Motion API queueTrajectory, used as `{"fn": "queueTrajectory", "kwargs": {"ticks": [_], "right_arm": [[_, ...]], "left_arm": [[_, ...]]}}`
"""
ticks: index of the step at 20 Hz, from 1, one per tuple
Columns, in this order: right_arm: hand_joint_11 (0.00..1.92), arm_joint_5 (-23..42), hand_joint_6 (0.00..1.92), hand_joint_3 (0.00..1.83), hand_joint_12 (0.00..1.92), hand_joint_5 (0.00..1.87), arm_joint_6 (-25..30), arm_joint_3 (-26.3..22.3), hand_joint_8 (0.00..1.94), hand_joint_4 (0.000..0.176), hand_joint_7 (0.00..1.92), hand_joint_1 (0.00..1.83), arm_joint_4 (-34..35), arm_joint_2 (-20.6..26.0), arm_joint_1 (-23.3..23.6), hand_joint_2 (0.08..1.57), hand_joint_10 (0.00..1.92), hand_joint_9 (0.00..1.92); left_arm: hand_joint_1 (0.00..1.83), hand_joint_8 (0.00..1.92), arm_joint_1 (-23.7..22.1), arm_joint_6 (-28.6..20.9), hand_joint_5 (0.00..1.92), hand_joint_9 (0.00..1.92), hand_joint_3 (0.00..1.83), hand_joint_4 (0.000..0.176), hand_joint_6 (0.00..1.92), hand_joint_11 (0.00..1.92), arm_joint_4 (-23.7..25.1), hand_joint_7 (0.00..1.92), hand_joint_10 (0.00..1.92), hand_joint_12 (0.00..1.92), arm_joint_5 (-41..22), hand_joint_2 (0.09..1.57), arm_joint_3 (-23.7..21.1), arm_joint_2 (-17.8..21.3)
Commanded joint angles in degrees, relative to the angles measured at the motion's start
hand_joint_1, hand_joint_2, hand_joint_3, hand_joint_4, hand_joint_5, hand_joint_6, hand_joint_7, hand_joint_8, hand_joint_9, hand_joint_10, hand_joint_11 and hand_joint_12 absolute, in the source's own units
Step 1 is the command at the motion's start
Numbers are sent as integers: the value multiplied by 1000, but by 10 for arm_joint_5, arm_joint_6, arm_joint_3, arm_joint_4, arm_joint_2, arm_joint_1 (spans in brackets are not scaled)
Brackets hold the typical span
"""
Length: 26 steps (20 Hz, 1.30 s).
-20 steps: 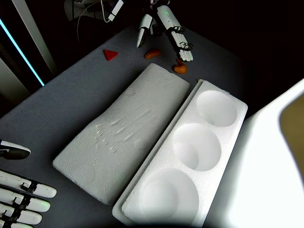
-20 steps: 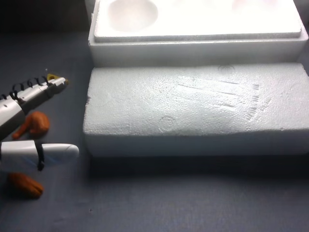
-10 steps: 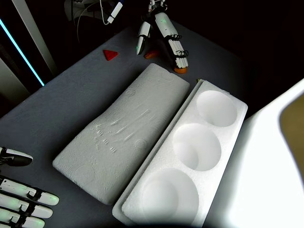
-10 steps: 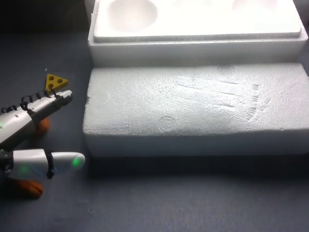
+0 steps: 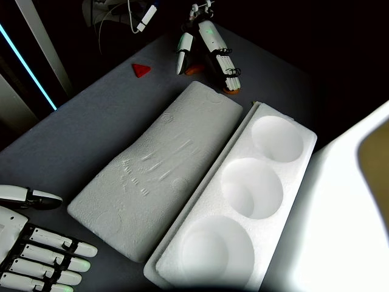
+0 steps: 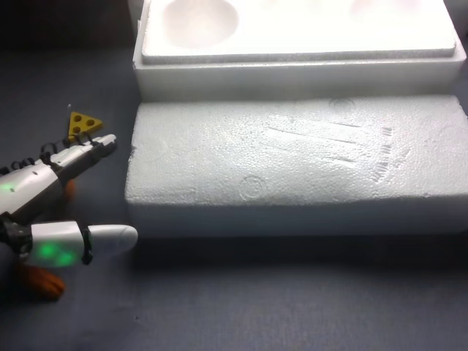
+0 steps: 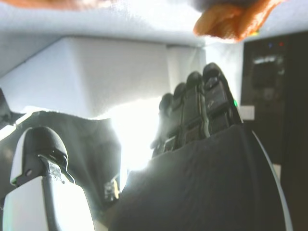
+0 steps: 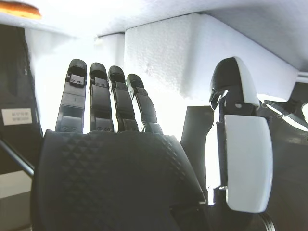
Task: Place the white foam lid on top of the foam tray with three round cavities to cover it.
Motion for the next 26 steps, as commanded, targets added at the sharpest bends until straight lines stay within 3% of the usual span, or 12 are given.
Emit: {"fn": "queueTrajectory", "kwargs": {"ticks": [1, 17, 24, 26], "right_arm": [[0, 61, 0, 0, 0, 0, 1, 3, 0, 0, 0, 536, -3, 3, 7, 1104, 0, 0], [0, 30, 0, 12, 0, 0, -2, 33, 0, 0, 0, 650, 0, -32, 42, 1176, 0, 0], [19, 28, 1, 8, 36, 2, -2, 35, 0, 0, 0, 562, 1, -37, 44, 1194, 0, 0], [0, 29, 4, 0, 325, 16, -2, 34, 0, 0, 0, 544, -1, -37, 45, 1208, 0, 0]], "left_arm": [[479, 0, -5, -2, 0, 0, 9, 0, 0, 0, -2, 0, 0, 0, -63, 961, 5, -2], [457, 0, -22, 2, 0, 0, 13, 0, 0, 0, -11, 0, 0, 0, -45, 987, 20, -30], [501, 0, -29, -9, 86, 0, 19, 0, 27, 0, -9, 0, 0, 0, -40, 1024, 29, -46], [475, 0, -29, -16, 97, 0, 24, 0, 26, 0, -6, 0, 0, 0, -48, 1049, 28, -46]]}}
